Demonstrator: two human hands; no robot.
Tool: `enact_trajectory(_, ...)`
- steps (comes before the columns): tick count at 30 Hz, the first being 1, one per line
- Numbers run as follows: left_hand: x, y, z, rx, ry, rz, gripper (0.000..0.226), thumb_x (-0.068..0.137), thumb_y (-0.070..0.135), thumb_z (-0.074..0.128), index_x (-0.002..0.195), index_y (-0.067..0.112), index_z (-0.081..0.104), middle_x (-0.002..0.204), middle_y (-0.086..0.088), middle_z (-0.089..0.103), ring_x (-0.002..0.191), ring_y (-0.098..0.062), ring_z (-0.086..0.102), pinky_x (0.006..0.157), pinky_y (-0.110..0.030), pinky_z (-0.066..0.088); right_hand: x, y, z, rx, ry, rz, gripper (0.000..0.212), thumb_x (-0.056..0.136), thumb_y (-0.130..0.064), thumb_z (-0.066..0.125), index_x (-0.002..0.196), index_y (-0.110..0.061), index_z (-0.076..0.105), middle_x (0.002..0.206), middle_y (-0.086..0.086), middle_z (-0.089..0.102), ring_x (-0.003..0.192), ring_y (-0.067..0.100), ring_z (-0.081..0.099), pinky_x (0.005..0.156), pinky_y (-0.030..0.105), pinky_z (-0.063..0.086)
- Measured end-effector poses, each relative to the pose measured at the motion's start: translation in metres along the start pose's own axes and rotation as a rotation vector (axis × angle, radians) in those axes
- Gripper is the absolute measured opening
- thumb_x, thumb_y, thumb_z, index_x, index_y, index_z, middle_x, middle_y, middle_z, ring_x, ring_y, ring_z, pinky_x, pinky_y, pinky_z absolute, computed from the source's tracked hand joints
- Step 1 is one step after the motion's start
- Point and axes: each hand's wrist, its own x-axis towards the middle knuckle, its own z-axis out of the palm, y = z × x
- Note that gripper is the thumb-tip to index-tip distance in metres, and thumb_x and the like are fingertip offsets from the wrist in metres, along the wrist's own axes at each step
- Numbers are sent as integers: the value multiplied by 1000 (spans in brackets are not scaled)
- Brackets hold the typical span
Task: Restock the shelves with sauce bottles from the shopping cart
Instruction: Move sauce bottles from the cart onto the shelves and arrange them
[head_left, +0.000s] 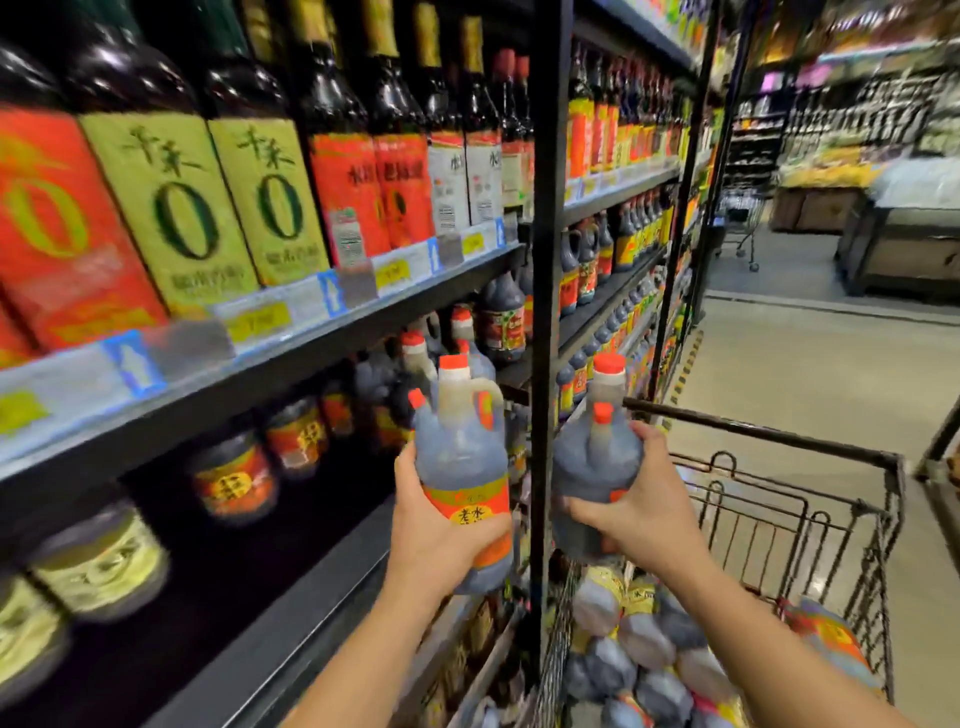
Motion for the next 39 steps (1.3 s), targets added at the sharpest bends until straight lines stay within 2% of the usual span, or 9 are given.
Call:
enact_trajectory(2,-3,-2,-22,17,43,5,101,45,21,91,129,37,36,109,22,59,89,10,63,64,-9,49,-3,-16,15,35,-43,-48,90,47,-52,83,116,-55,25,107,-27,50,93,2,58,71,20,47)
enact_trajectory(5,-7,-10,-53,70,113,-9,98,49,11,93,123,41,36,105,21,59,87,10,62,63,-9,49,-10,-38,41,74,-132,-55,91,50,-54,82,122,-50,27,116,-18,52,102,10,58,80,35,53)
enact_trajectory(12,-11,-31,-121,136,256,-152,83,39,30,86,116,16,56,92,-1,73,73,-8,70,61,-30,56,-27,-75,114,102,-264,-153,89,55,-56,76,129,-41,28,125,-11,48,115,16,52,88,43,51)
enact_trajectory(17,-19,-43,-151,186,390,-218,120,50,29,91,142,46,16,115,12,59,93,-7,62,75,-26,45,-28,-93,158,96,-309,-154,91,53,-62,72,130,-41,28,126,-11,46,119,18,50,89,46,51)
enact_trajectory(20,-11,-50,-163,203,453,-225,117,53,20,92,144,43,21,127,9,50,105,-14,55,85,-27,40,-26,-99,179,104,-312,-165,82,55,-56,76,120,-46,27,118,-15,47,113,16,52,82,43,52)
enact_trajectory(24,-1,-58,-172,218,459,-215,120,52,18,92,144,43,20,128,16,47,104,-6,53,79,-14,41,-22,-98,203,57,-309,-166,97,58,-58,75,138,-35,25,127,-13,41,124,17,44,90,42,48)
enact_trajectory(27,6,-69,-174,207,457,-159,121,52,13,94,147,35,21,143,8,45,122,-10,50,94,-23,38,-13,-97,219,12,-302,-152,108,62,-53,79,147,-24,19,141,-3,38,133,20,34,93,44,44)
enact_trajectory(33,24,-82,-167,226,466,-191,122,57,25,93,147,39,11,152,-1,36,132,-20,45,108,-40,39,5,-105,242,-20,-261,-159,101,61,-48,81,139,-15,24,131,6,45,125,29,44,84,47,50)
enact_trajectory(39,35,-90,-166,226,469,-183,127,62,21,91,151,32,1,144,5,39,123,-8,44,96,-22,32,12,-115,258,-82,-192,-230,104,73,-52,75,146,-4,17,133,19,42,120,42,44,81,50,51)
